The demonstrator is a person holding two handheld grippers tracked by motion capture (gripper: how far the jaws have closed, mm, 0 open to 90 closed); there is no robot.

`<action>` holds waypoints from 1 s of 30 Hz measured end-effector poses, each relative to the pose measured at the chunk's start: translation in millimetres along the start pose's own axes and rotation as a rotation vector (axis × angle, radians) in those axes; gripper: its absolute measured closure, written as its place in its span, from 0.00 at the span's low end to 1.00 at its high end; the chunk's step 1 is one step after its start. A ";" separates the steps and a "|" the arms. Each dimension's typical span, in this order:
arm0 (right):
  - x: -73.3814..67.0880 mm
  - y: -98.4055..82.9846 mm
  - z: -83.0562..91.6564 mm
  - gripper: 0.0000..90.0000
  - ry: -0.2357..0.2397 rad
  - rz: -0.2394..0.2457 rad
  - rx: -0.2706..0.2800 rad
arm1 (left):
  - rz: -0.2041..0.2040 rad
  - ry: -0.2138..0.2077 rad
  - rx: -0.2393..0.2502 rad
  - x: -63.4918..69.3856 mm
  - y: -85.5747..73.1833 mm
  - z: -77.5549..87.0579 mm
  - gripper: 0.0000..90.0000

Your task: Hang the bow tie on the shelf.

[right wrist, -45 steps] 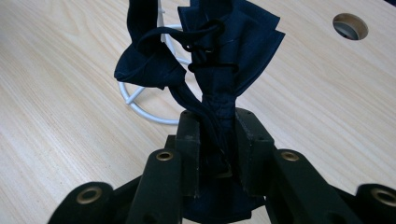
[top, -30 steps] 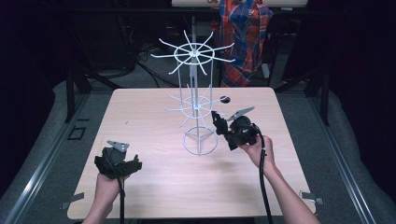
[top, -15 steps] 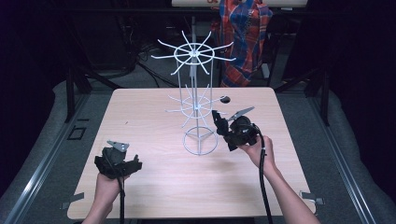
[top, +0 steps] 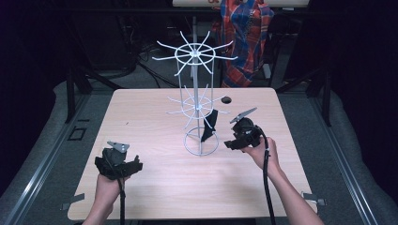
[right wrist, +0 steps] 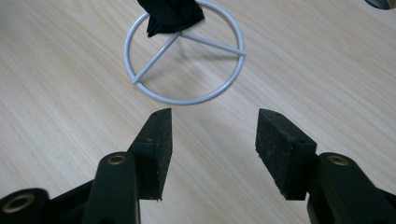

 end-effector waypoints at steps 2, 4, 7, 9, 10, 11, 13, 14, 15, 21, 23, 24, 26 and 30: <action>-1.0 -0.7 3.4 0.45 0.007 -0.003 0.005 | 0.001 -0.002 -0.001 -0.1 0.0 0.0 0.18; -0.7 -1.3 5.2 0.44 0.000 -0.006 0.004 | 0.002 -0.002 0.003 -0.1 0.3 -0.1 0.18; -1.1 -4.3 12.9 0.41 0.000 0.007 0.000 | 0.002 -0.003 0.002 -0.2 0.2 0.4 0.18; -0.9 -7.3 18.0 0.38 0.000 0.008 -0.001 | 0.002 -0.004 0.001 -0.1 0.2 0.6 0.18; -0.4 -10.6 23.0 0.36 -0.007 0.011 0.002 | 0.002 -0.005 0.001 -0.1 0.3 0.7 0.18; -0.4 -10.6 23.0 0.36 -0.007 0.011 0.002 | 0.002 -0.005 0.001 -0.1 0.3 0.7 0.18; 0.7 -15.8 29.1 0.33 -0.008 0.015 -0.001 | 0.002 -0.005 0.001 0.0 0.3 0.9 0.18; 0.8 -18.1 32.0 0.32 -0.003 0.013 0.000 | 0.002 -0.005 0.001 0.0 0.4 0.9 0.18; 2.5 -22.8 36.0 0.27 -0.017 0.007 -0.007 | 0.002 -0.005 0.001 0.1 0.3 1.0 0.18; 3.7 -35.2 44.1 0.18 -0.019 0.000 -0.021 | 0.005 -0.006 0.003 -0.4 0.5 1.0 0.18; 3.7 -41.2 45.9 0.16 -0.027 0.002 -0.036 | 0.008 -0.007 0.003 -0.5 0.6 0.9 0.18; 3.4 -45.3 46.8 0.15 -0.027 0.000 -0.042 | 0.007 -0.008 0.003 -0.5 0.5 1.0 0.18; 1.3 -57.5 46.6 0.08 -0.006 -0.014 -0.071 | 0.005 -0.009 0.004 0.0 0.6 1.4 0.18; -2.6 -73.0 46.1 0.03 0.012 -0.022 -0.108 | 0.003 -0.010 0.002 0.3 0.5 1.4 0.18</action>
Point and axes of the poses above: each handheld gripper's, and its own axes: z roughly backward along the jaws, y roughly out of its top, x roughly to its right, the point moved 10 cm from there along -z, roughly forward along the jaws, and after that the axes turned 9 degrees about z, right-handed, at the moved point
